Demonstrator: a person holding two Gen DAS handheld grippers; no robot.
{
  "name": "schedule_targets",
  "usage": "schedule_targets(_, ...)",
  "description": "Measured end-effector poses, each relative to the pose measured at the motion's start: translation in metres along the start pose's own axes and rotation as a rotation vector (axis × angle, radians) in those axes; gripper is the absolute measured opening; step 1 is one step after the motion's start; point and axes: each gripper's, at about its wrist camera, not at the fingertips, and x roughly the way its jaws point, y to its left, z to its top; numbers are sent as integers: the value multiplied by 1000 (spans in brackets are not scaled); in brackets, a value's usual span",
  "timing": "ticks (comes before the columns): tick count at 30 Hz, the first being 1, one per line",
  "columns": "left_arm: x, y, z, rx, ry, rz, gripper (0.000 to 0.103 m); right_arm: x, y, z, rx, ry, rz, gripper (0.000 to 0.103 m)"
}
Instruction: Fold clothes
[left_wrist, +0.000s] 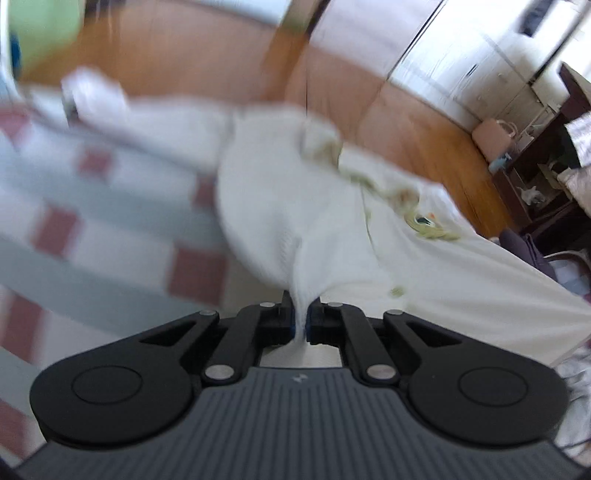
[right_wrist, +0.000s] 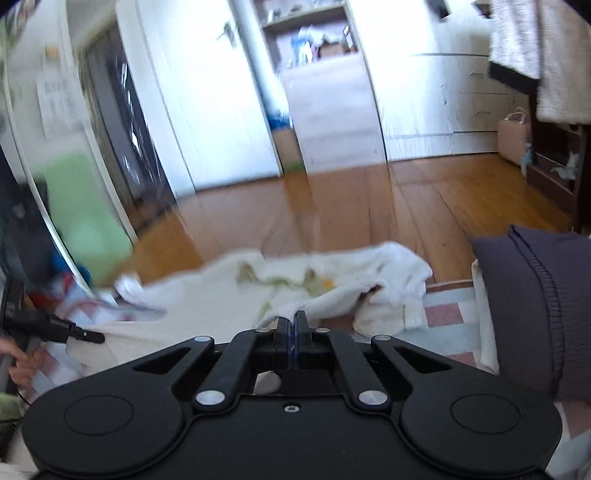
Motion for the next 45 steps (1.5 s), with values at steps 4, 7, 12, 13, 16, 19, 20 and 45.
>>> schedule_targets(4,-4,-15,-24,86,133,100,10,-14,6,-39,-179,80,-137,2)
schedule_targets(7,35,-15,-56,165,305,271,24,12,-5,-84,-216,216,-213,2)
schedule_targets(12,49,-27,-73,210,392,367,33,54,-40,-123,-149,469,-301,3)
schedule_targets(13,41,-31,-66,194,368,347,42,52,-49,-119,-85,489,-291,4)
schedule_targets(16,29,-51,-43,191,302,345,52,33,-57,-99,5,409,-198,10)
schedule_targets(19,25,-69,-32,225,252,355,65,21,-54,-77,37,322,-106,24)
schedule_targets(20,26,-73,-31,232,241,356,67,21,-51,-71,34,302,-81,38)
schedule_targets(45,71,-127,24,140,129,297,70,170,41,67,-285,263,154,33)
